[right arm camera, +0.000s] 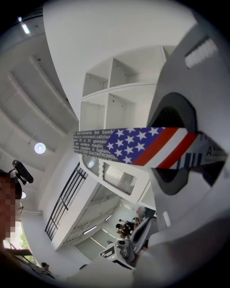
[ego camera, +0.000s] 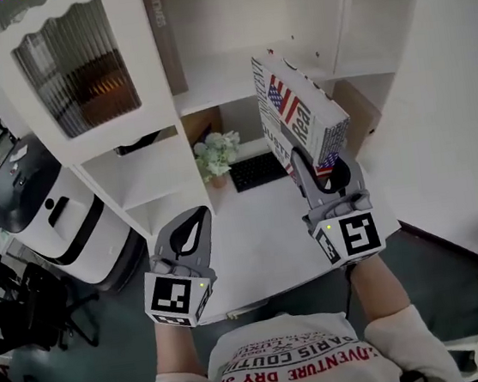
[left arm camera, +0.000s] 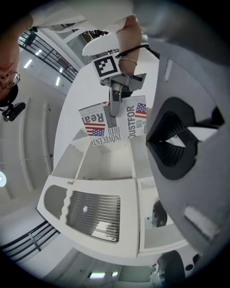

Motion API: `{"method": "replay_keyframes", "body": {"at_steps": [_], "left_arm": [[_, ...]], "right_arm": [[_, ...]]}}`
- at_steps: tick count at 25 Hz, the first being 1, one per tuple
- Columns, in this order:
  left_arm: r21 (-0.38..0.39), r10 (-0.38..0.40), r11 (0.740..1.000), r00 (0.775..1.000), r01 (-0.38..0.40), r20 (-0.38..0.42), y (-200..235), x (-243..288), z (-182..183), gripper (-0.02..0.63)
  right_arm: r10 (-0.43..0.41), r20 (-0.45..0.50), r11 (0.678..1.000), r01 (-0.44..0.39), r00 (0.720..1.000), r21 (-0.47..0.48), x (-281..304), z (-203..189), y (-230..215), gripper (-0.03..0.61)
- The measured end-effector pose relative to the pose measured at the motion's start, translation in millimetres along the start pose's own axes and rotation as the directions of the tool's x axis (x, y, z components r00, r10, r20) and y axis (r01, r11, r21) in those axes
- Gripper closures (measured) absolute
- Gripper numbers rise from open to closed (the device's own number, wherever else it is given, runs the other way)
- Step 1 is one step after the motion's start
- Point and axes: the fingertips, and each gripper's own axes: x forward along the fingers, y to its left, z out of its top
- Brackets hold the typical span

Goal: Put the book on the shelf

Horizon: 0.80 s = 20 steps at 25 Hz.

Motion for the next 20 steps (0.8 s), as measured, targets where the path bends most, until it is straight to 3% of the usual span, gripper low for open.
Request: {"method": "replay_keyframes", "body": {"at_steps": [11, 20], "left_arm": [[0.03, 0.154, 0.988, 0.988, -0.155, 0.017, 20, 17, 25, 0.607], [0.038, 0.224, 0.974, 0.975, -0.223, -0.011, 15, 26, 21, 0.607]], "right_arm": [[0.076, 0.145, 0.996, -0.067, 0.986, -0.065, 76, 52, -33, 0.426], [0.117, 0.165, 0.991, -0.104, 0.979, -0.089, 135, 56, -36, 0.426]]}}
